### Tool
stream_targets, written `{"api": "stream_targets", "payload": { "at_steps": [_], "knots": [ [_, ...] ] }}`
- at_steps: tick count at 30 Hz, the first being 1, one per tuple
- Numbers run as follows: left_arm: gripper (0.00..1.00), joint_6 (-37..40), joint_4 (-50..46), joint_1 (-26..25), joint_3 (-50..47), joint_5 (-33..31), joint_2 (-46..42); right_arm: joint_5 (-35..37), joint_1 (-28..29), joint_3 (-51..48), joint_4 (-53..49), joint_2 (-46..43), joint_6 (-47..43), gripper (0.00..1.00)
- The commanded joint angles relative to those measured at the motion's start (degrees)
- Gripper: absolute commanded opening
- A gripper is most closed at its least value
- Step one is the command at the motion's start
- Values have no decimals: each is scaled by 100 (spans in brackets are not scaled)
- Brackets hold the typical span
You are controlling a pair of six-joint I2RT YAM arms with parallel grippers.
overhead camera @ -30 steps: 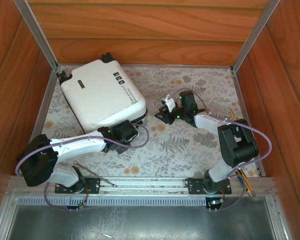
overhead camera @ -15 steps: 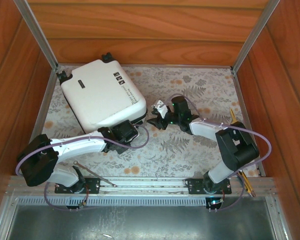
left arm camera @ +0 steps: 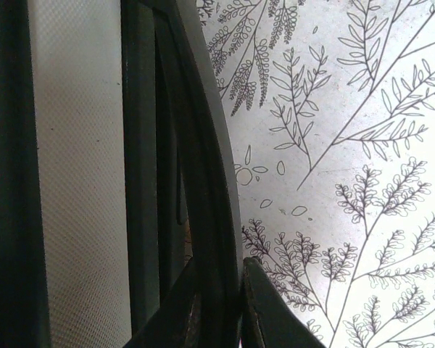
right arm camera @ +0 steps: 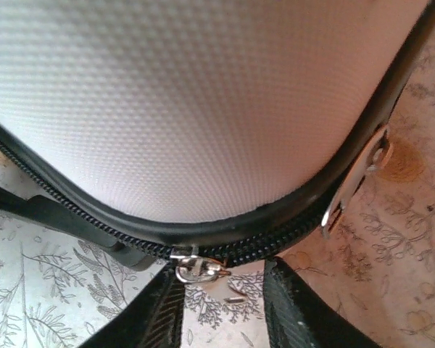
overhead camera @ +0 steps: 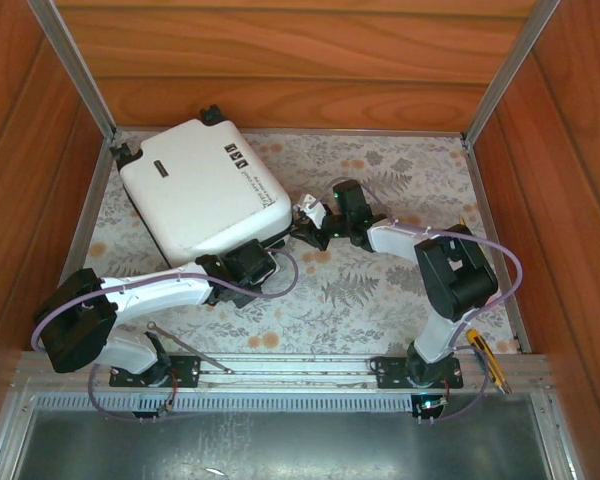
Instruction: Pack the luggage
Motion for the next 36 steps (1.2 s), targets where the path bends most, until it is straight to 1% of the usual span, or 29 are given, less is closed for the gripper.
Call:
{"api": "stream_targets", "payload": {
  "at_steps": [1,7,10,12,17,20,24,31,36],
  "knots": [
    [0,-1074,743,-56,-86,1105,-20,-398,50,133,-115,79,-211,22],
    [0,-1065,751,-68,-95,1189,28,-266,47,80,-84,-52,-265,0],
    [0,-1067,760,-85,-113,1206,19,-10,42,85,-111,-96,-324,0],
    [0,-1065,769,-93,-139,1233,12,298,41,130,-180,-88,-351,0],
    [0,-1074,803,-132,-200,1309,7,929,-78,463,-658,33,-265,0],
    [0,-1068,813,-165,-227,1329,19,1078,-169,530,-573,35,-19,0],
    [0,-1061,813,-208,-236,1374,28,1274,-229,783,-808,92,120,0],
    [0,-1000,829,-277,-260,1450,19,1786,-292,1232,-1090,248,-32,0],
    [0,-917,881,-339,-288,1507,10,1657,-370,1721,-1269,529,-238,0]
  ]
}}
